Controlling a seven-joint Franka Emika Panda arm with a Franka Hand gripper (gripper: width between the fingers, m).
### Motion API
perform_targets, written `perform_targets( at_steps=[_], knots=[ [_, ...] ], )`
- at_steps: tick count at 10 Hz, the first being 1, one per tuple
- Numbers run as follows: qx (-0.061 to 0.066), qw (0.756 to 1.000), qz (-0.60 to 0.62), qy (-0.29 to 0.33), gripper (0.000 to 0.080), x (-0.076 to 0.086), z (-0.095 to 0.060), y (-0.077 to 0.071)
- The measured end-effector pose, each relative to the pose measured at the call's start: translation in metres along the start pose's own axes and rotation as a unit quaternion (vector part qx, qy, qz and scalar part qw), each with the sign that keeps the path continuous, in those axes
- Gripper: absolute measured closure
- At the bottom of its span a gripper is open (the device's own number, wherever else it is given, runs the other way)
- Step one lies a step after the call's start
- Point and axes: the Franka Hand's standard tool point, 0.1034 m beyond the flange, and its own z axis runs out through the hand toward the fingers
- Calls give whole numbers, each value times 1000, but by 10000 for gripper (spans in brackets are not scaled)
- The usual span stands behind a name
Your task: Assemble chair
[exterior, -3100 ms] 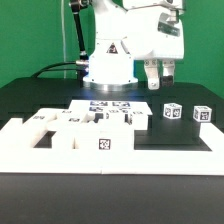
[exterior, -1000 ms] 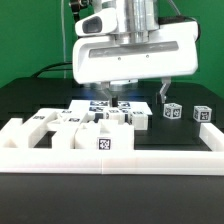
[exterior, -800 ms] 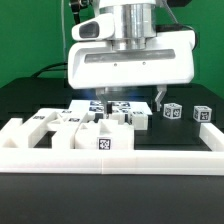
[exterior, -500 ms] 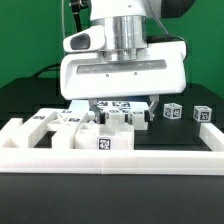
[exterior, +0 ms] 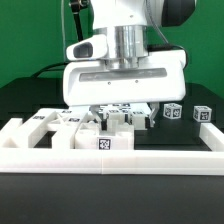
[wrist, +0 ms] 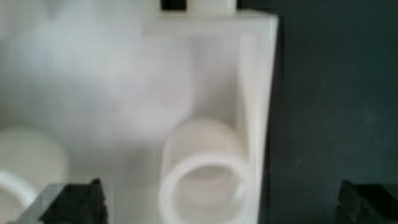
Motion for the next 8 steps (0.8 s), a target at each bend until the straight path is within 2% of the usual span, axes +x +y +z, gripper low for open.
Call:
perform_targets(
  at_steps=[1,5,7,8],
  knots=[
    [-2,1000,-5,0,150,-4,5,-3],
    [-7,1000,-25,6,150,-16,22,4],
    [-7,1000,-26,6,398,-16,22,3],
    [-7,1000,-26,6,587,-16,22,3]
  ],
)
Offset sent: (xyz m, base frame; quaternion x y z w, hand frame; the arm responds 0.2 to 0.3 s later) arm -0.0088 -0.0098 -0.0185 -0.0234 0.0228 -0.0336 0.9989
